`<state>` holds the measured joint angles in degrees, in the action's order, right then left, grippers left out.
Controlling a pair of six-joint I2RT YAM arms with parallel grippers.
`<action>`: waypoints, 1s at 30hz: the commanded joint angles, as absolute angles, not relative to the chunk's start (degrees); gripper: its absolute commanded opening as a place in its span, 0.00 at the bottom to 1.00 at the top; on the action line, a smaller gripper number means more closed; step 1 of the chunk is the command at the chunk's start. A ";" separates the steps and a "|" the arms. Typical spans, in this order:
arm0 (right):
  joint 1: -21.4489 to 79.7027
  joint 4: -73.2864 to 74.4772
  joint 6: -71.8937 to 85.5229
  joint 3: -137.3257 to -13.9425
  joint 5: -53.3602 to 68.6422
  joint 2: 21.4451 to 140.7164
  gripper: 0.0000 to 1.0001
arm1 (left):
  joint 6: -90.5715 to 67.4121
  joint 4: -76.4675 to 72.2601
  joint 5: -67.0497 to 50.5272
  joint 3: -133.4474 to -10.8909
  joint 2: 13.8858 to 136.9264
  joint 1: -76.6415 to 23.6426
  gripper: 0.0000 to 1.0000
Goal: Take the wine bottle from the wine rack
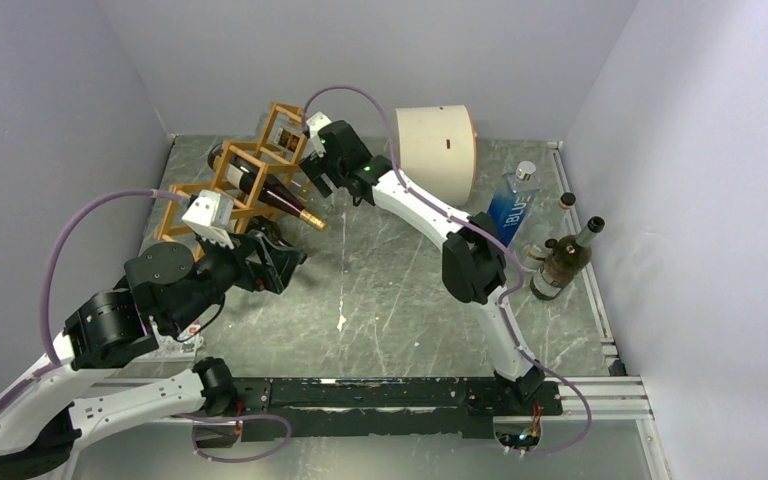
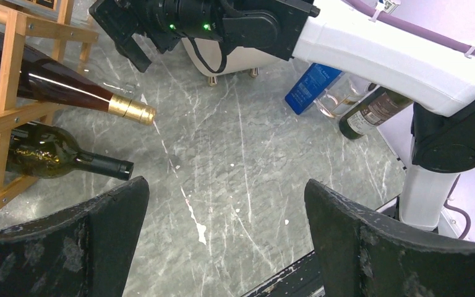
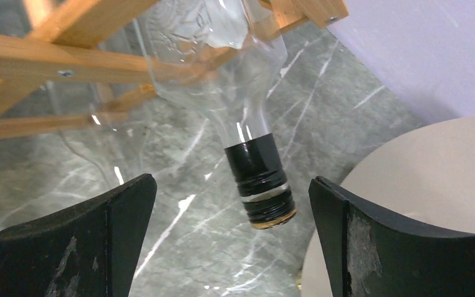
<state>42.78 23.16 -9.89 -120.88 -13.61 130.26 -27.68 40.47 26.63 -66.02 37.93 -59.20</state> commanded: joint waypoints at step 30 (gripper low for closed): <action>41.41 16.89 -19.93 -126.37 -6.25 136.68 0.20 | -26.51 38.26 23.67 -66.59 38.80 -59.41 1.00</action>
<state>40.32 19.57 -23.07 -127.83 -9.80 140.49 -26.79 40.12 25.26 -66.02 38.59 -59.20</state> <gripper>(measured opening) 0.351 0.995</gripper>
